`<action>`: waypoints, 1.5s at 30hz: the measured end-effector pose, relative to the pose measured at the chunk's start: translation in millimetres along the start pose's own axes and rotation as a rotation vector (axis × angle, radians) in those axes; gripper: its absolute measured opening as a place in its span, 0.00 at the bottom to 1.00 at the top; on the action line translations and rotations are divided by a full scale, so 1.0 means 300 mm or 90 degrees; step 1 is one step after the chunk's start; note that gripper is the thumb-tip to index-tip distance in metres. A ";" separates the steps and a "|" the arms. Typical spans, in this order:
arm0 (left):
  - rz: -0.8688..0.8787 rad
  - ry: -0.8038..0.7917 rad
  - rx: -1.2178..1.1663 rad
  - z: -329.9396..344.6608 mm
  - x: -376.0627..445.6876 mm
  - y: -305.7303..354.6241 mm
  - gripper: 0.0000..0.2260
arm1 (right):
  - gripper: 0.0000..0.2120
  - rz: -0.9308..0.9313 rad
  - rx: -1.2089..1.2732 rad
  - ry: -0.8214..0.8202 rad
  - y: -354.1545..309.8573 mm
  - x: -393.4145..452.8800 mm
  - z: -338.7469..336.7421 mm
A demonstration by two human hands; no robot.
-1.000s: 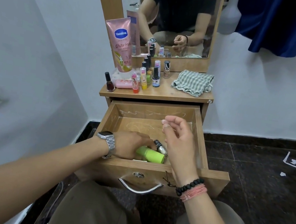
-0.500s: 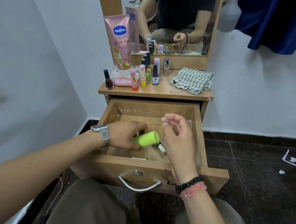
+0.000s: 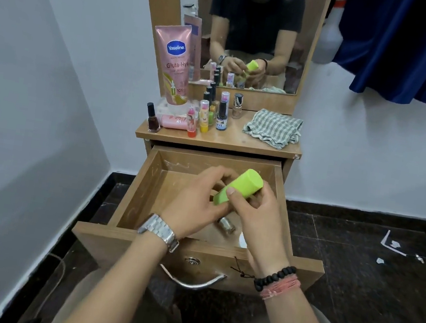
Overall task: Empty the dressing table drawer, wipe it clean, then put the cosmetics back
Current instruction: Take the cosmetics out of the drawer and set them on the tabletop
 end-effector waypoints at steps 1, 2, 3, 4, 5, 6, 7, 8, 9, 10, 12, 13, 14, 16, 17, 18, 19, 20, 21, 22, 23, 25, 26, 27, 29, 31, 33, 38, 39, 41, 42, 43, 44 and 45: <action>-0.010 0.021 -0.006 0.013 -0.011 -0.002 0.21 | 0.11 -0.003 0.014 0.015 -0.004 0.001 -0.004; -0.013 0.032 0.009 0.023 -0.022 -0.006 0.24 | 0.11 -0.005 0.023 0.032 -0.006 0.001 -0.009; -0.012 0.031 0.031 0.033 -0.032 -0.011 0.27 | 0.11 -0.013 0.024 0.049 -0.014 0.000 -0.016; -0.012 0.022 0.050 0.040 -0.041 -0.020 0.30 | 0.11 -0.027 0.018 0.067 -0.024 0.001 -0.024; -0.016 0.010 0.063 0.043 -0.047 -0.026 0.32 | 0.11 -0.041 0.017 0.083 -0.037 0.006 -0.034; -0.028 0.000 0.065 0.046 -0.047 -0.034 0.32 | 0.12 -0.053 0.017 0.100 -0.054 0.016 -0.047; -0.045 -0.004 0.064 0.045 -0.049 -0.040 0.32 | 0.13 -0.060 0.024 0.116 -0.073 0.028 -0.060; -0.061 -0.002 0.063 0.045 -0.046 -0.048 0.31 | 0.14 -0.065 0.034 0.128 -0.096 0.047 -0.069; -0.070 -0.003 0.071 0.045 -0.047 -0.052 0.30 | 0.15 -0.071 0.042 0.136 -0.123 0.071 -0.072; -0.072 -0.010 0.088 0.049 -0.047 -0.054 0.28 | 0.16 -0.084 0.039 0.140 -0.155 0.098 -0.071; -0.061 -0.040 0.135 0.067 -0.049 -0.053 0.26 | 0.17 -0.120 -0.004 0.136 -0.220 0.179 -0.052; -0.055 -0.055 0.156 0.074 -0.050 -0.050 0.25 | 0.17 -0.136 -0.030 0.132 -0.253 0.228 -0.033; -0.054 -0.068 0.168 0.078 -0.051 -0.049 0.24 | 0.18 -0.154 -0.056 0.130 -0.284 0.283 -0.008; -0.058 -0.087 0.167 0.086 -0.048 -0.052 0.24 | 0.19 -0.182 -0.114 0.130 -0.328 0.399 0.047; -0.061 -0.092 0.161 0.087 -0.048 -0.053 0.24 | 0.19 -0.183 -0.134 0.128 -0.339 0.458 0.073; -0.064 -0.094 0.153 0.088 -0.046 -0.054 0.24 | 0.19 -0.180 -0.149 0.126 -0.341 0.523 0.099; -0.069 -0.098 0.146 0.087 -0.045 -0.056 0.24 | 0.19 -0.177 -0.164 0.129 -0.341 0.580 0.122; -0.074 -0.101 0.138 0.086 -0.044 -0.060 0.23 | 0.18 -0.178 -0.189 0.138 -0.341 0.632 0.144; -0.080 -0.107 0.129 0.086 -0.043 -0.063 0.23 | 0.18 -0.189 -0.226 0.152 -0.339 0.678 0.161; -0.086 -0.114 0.119 0.088 -0.044 -0.065 0.22 | 0.18 -0.206 -0.273 0.166 -0.337 0.713 0.174; -0.092 -0.120 0.108 0.088 -0.045 -0.068 0.21 | 0.18 -0.221 -0.323 0.173 -0.333 0.741 0.187; -0.100 -0.134 0.099 0.089 -0.049 -0.071 0.18 | 0.19 -0.240 -0.397 0.182 -0.313 0.786 0.209; -0.099 -0.138 0.099 0.090 -0.050 -0.072 0.18 | 0.19 -0.244 -0.419 0.184 -0.302 0.803 0.219; -0.100 -0.142 0.101 0.091 -0.051 -0.071 0.17 | 0.20 -0.245 -0.435 0.182 -0.293 0.816 0.227; -0.104 -0.146 0.099 0.089 -0.052 -0.068 0.17 | 0.21 -0.244 -0.460 0.174 -0.276 0.835 0.249; -0.112 -0.152 0.097 0.089 -0.051 -0.070 0.17 | 0.23 -0.240 -0.476 0.162 -0.262 0.846 0.268; -0.118 -0.155 0.097 0.087 -0.049 -0.075 0.18 | 0.23 -0.245 -0.484 0.158 -0.258 0.853 0.283; -0.158 -0.162 0.109 0.073 -0.049 -0.078 0.15 | 0.26 -0.253 -0.520 0.158 -0.248 0.865 0.293; -0.167 -0.165 0.113 0.070 -0.047 -0.079 0.14 | 0.26 -0.251 -0.529 0.155 -0.243 0.866 0.291; -0.180 -0.177 0.130 0.065 -0.043 -0.078 0.12 | 0.27 -0.239 -0.547 0.142 -0.229 0.867 0.283; -0.184 -0.189 0.143 0.062 -0.043 -0.080 0.11 | 0.27 -0.233 -0.550 0.132 -0.226 0.864 0.279; -0.185 -0.210 0.160 0.058 -0.046 -0.082 0.11 | 0.26 -0.231 -0.541 0.129 -0.228 0.858 0.273; -0.182 -0.243 0.183 0.054 -0.047 -0.087 0.11 | 0.24 -0.239 -0.513 0.138 -0.239 0.847 0.266; -0.178 -0.292 0.211 0.049 -0.049 -0.096 0.12 | 0.21 -0.263 -0.469 0.162 -0.259 0.824 0.255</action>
Point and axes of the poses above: each hand's wrist, its own x-axis towards the middle knuckle, its own z-axis out of the palm, y = z × x, the point moved 4 cm from there along x, towards the middle knuckle, and after that the axes turned 14 degrees about y, right-handed, at the moved point
